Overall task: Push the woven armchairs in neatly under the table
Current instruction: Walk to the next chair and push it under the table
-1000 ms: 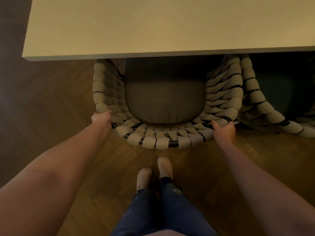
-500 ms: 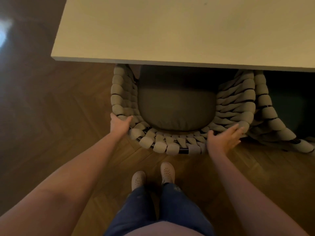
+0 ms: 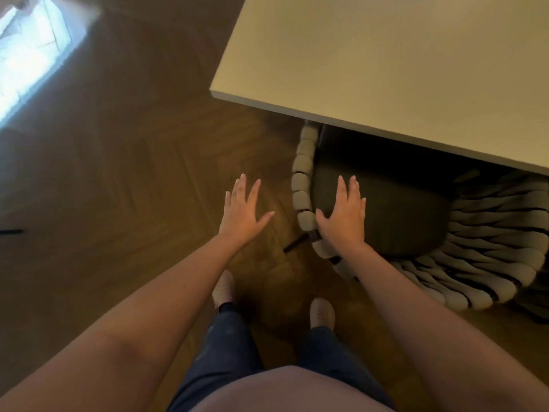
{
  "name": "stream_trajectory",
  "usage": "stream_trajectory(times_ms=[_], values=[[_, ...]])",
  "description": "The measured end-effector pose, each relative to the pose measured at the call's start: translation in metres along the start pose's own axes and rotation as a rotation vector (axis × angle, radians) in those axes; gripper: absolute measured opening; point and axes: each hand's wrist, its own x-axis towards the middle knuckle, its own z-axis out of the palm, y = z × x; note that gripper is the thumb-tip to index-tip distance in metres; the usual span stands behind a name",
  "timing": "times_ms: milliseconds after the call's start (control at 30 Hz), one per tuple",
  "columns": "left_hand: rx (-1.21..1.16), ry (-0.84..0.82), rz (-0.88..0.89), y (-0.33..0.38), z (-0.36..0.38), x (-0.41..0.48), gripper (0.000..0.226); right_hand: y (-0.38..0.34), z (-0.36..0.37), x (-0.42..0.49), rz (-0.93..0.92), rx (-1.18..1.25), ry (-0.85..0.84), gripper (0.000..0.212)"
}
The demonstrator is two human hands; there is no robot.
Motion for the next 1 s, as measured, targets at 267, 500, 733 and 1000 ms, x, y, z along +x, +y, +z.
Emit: stream_trajectory(times_ms=[267, 500, 733, 1000], values=[[0.308, -0.006, 0.022, -0.151, -0.091, 0.045, 0.085, -0.171, 0.047, 0.047, -0.105, -0.019, -0.011, 0.083], [0.420, -0.014, -0.013, -0.228, -0.157, 0.111, 0.087, -0.290, 0.071, 0.108, -0.328, -0.091, -0.140, 0.084], [0.441, -0.014, -0.030, -0.262, -0.220, 0.237, 0.083, -0.374, 0.068, 0.243, -0.369, -0.121, -0.239, 0.083], [0.442, -0.086, 0.011, -0.281, -0.288, 0.382, 0.082, -0.421, 0.053, 0.387, -0.288, -0.140, -0.312, 0.084]])
